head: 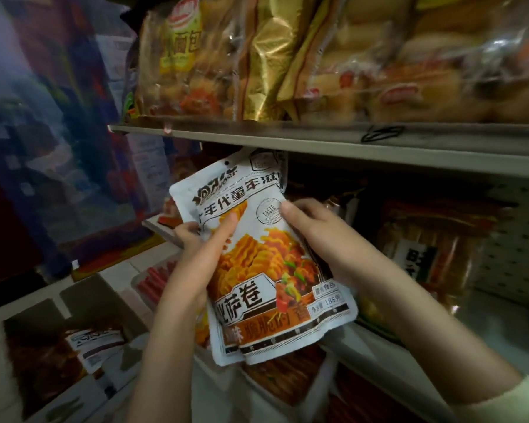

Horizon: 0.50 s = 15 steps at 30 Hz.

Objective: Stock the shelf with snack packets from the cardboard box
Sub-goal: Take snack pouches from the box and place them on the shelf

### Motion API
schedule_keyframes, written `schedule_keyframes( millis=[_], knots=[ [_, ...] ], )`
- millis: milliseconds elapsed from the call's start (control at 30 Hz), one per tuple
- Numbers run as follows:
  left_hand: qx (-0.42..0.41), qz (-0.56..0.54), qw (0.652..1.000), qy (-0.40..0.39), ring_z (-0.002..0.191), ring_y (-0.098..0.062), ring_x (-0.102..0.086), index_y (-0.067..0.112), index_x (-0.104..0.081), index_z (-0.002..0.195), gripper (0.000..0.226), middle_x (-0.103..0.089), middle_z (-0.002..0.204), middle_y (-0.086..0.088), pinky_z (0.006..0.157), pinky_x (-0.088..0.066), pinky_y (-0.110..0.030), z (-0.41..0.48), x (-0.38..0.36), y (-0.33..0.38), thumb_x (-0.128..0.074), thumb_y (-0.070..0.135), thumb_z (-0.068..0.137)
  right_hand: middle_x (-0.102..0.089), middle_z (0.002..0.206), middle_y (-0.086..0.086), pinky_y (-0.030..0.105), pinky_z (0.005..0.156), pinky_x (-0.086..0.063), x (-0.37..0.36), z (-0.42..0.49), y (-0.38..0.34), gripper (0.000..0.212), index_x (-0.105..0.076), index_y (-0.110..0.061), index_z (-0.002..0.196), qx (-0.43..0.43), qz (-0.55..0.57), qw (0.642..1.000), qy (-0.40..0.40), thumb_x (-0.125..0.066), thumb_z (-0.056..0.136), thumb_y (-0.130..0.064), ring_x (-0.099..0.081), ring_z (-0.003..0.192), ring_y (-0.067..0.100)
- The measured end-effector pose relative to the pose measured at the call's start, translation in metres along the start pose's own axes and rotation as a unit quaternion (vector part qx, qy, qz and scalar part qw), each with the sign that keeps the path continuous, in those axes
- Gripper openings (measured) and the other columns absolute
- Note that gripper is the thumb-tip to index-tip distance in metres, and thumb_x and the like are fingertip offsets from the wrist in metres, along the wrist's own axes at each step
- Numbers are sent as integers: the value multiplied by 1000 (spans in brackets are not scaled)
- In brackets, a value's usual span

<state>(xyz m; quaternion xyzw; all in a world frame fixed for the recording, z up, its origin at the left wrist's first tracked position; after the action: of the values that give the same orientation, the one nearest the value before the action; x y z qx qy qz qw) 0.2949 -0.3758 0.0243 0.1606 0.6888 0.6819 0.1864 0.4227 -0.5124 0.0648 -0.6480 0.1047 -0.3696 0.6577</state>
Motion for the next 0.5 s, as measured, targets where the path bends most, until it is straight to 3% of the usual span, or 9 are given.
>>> schedule_keyframes(
  millis=[67, 133, 233, 367, 500],
  knots=[
    [4, 27, 999, -33, 106, -20, -55, 33, -18, 110, 67, -49, 110, 5, 93, -47, -44, -12, -11, -3, -68, 58, 73, -70, 110, 3, 46, 100, -46, 17, -5, 5, 59, -67, -27, 99, -9, 24, 999, 21, -45, 74, -75, -62, 111, 26],
    [7, 56, 996, -63, 113, -20, -52, 38, -18, 105, 75, -48, 119, 6, 101, -43, -48, -24, -22, -6, -68, 72, 62, -74, 96, 8, 48, 95, -49, 31, -12, 7, 50, -71, -15, 86, -3, 0, 1000, 21, -43, 92, -56, -68, 97, 27],
    [-4, 80, 994, -77, 115, -16, -51, 36, -21, 116, 78, -45, 123, 8, 103, -42, -47, -37, -37, -5, -63, 75, 62, -73, 92, 13, 49, 91, -50, 48, -24, 7, 56, -69, -4, 91, 44, -80, 995, 30, -37, 98, -49, -68, 90, 28],
    [-31, 108, 988, -105, 103, -4, -48, 32, -21, 121, 60, -39, 116, 14, 104, -41, -42, -56, -58, -2, -54, 62, 81, -74, 97, 4, 43, 94, -50, 64, -41, 4, 63, -72, -13, 96, 38, -129, 991, -4, -37, 90, -64, -68, 94, 21],
    [-44, 100, 985, -134, 91, 5, -48, 28, -25, 112, 54, -42, 106, 19, 82, -46, -27, -79, -76, 4, -55, 59, 79, -75, 97, -8, 36, 96, -50, 84, -63, -4, 62, -75, -25, 96, 18, -95, 995, -7, -47, 71, -74, -69, 94, 9]
  ],
)
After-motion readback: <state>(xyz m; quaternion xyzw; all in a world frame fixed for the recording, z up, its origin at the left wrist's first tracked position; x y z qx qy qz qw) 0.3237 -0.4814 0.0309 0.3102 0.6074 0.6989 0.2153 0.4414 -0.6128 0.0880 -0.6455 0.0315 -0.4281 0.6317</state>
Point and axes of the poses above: each hand's wrist, its own z-axis towards the middle knuckle, its own x-axis out of the back of the hand, y = z × x, the point moved 5 cm from there along z, towards the middle knuckle
